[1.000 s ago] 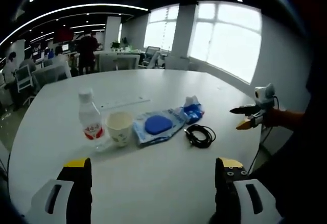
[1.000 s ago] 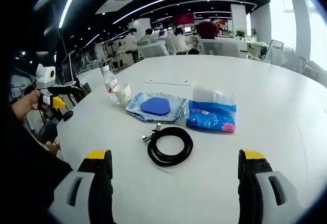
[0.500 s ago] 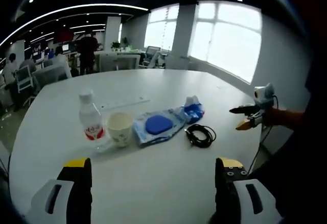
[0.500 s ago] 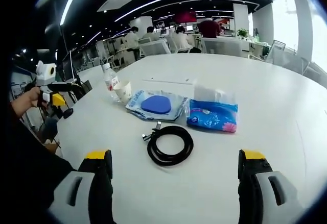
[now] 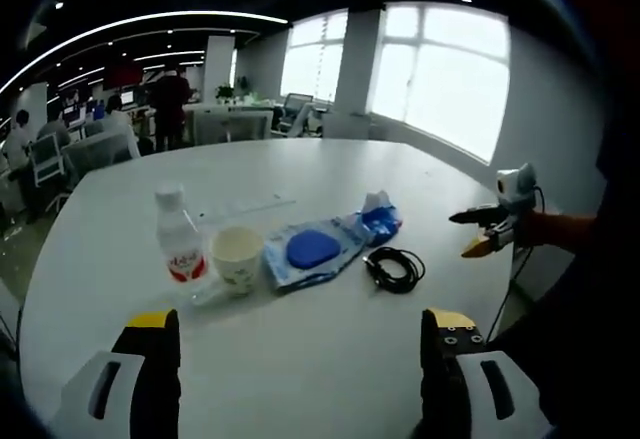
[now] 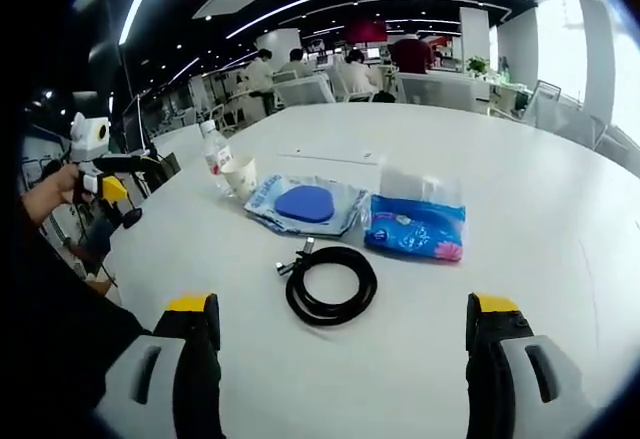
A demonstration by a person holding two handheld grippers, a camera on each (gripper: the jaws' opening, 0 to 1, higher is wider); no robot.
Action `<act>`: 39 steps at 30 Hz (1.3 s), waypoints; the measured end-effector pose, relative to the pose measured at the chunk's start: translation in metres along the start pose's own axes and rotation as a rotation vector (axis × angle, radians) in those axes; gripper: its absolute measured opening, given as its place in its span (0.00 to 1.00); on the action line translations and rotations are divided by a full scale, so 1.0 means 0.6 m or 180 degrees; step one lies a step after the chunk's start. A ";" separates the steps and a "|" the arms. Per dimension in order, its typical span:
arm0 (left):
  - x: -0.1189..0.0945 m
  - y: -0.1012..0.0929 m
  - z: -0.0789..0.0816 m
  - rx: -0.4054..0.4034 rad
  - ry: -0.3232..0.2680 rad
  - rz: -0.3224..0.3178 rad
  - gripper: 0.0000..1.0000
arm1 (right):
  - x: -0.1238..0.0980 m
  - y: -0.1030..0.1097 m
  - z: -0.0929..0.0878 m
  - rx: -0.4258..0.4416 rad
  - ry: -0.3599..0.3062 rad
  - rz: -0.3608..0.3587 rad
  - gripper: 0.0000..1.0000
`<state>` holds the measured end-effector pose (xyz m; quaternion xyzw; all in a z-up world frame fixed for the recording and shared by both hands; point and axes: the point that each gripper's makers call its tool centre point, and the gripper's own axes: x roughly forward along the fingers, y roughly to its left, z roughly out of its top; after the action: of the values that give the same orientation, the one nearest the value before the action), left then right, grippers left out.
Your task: Arrange the tabletop items into an orderly group along one side of the table until the central work area is clear of visible clutter.
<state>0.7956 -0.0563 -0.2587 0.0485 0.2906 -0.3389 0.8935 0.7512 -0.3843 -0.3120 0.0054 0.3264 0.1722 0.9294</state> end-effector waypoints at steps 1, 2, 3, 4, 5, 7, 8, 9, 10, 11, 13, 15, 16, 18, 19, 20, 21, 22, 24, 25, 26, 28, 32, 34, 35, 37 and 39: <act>-0.001 0.001 -0.001 -0.0005 0.0000 0.0002 0.99 | 0.000 0.001 0.002 0.0000 -0.0020 0.0006 1.00; -0.001 0.001 -0.001 -0.0007 0.0000 -0.0004 0.99 | 0.000 0.002 0.004 -0.0002 -0.0030 0.0011 1.00; -0.001 0.001 -0.001 -0.0002 -0.0002 -0.0009 0.99 | 0.001 0.002 0.005 -0.0001 -0.0035 0.0012 1.00; -0.001 0.001 -0.002 0.0010 0.0004 -0.0011 0.99 | 0.001 0.004 0.006 -0.0001 -0.0041 0.0017 1.00; -0.001 0.000 -0.003 0.0020 0.0014 -0.0016 0.99 | 0.002 0.005 0.006 -0.0005 -0.0041 0.0029 1.00; 0.000 -0.003 -0.003 0.0039 0.0009 -0.0023 0.99 | 0.003 0.008 0.006 -0.0021 -0.0030 0.0042 1.00; 0.000 -0.003 -0.003 0.0036 0.0008 -0.0023 0.99 | 0.003 0.008 0.005 -0.0025 -0.0029 0.0046 1.00; -0.001 -0.003 -0.003 0.0035 0.0007 -0.0022 0.99 | 0.003 0.008 0.004 -0.0027 -0.0024 0.0045 1.00; 0.000 -0.003 -0.003 0.0034 0.0002 -0.0019 0.99 | 0.003 0.007 0.003 -0.0027 -0.0021 0.0043 1.00; 0.000 -0.003 -0.003 0.0037 -0.0007 -0.0016 0.99 | 0.003 0.006 0.002 -0.0023 -0.0020 0.0040 1.00; 0.000 -0.002 -0.003 0.0036 -0.0007 -0.0015 0.99 | 0.004 0.005 0.000 -0.0014 -0.0015 0.0042 1.00; 0.001 -0.001 -0.003 0.0034 -0.0015 -0.0017 0.99 | 0.004 0.004 -0.001 -0.0005 -0.0013 0.0039 1.00; 0.001 -0.001 -0.003 0.0035 -0.0013 -0.0018 0.99 | 0.004 0.002 -0.002 -0.0006 -0.0009 0.0038 1.00; 0.001 -0.002 -0.003 0.0032 -0.0018 -0.0017 0.99 | 0.004 0.001 0.000 -0.0013 -0.0017 0.0034 1.00; 0.001 -0.003 -0.002 0.0034 -0.0018 -0.0022 0.99 | 0.003 0.002 0.000 -0.0013 -0.0022 0.0035 1.00; 0.001 -0.004 -0.002 0.0036 -0.0019 -0.0022 0.99 | 0.003 0.002 0.001 -0.0015 -0.0029 0.0034 1.00; 0.001 -0.004 -0.002 0.0041 -0.0023 -0.0021 0.99 | 0.003 0.002 0.001 -0.0013 -0.0022 0.0035 1.00; 0.000 -0.004 -0.002 0.0039 -0.0017 -0.0019 0.99 | 0.003 0.002 0.000 -0.0013 -0.0020 0.0037 1.00; -0.001 -0.002 -0.002 0.0038 -0.0021 -0.0019 0.99 | 0.004 0.005 0.001 -0.0028 -0.0023 0.0055 1.00; -0.002 -0.003 -0.001 0.0045 -0.0026 -0.0020 0.99 | 0.003 0.006 0.001 -0.0043 -0.0019 0.0057 1.00; -0.003 -0.004 -0.001 0.0052 -0.0030 -0.0021 0.99 | 0.003 0.006 0.001 -0.0048 -0.0024 0.0058 1.00; -0.004 -0.003 -0.001 0.0065 -0.0026 -0.0022 0.99 | 0.003 0.008 0.003 -0.0044 -0.0033 0.0060 1.00; -0.004 0.001 -0.006 0.0067 -0.0012 -0.0030 0.99 | 0.003 0.009 0.005 -0.0037 -0.0040 0.0050 1.00; -0.004 -0.001 -0.005 0.0059 -0.0022 -0.0034 0.99 | 0.003 0.008 0.004 -0.0039 -0.0034 0.0044 1.00; -0.003 -0.001 -0.005 0.0057 -0.0027 -0.0036 0.99 | 0.003 0.008 0.005 -0.0039 -0.0036 0.0042 1.00; -0.003 -0.001 -0.004 0.0061 -0.0032 -0.0033 0.99 | 0.003 0.008 0.006 -0.0035 -0.0041 0.0041 1.00; -0.002 -0.004 -0.003 0.0046 -0.0040 -0.0039 0.99 | 0.003 0.005 0.004 -0.0037 -0.0035 0.0042 1.00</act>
<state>0.7927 -0.0567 -0.2596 0.0510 0.2828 -0.3468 0.8928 0.7533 -0.3805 -0.3108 0.0032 0.3202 0.1802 0.9301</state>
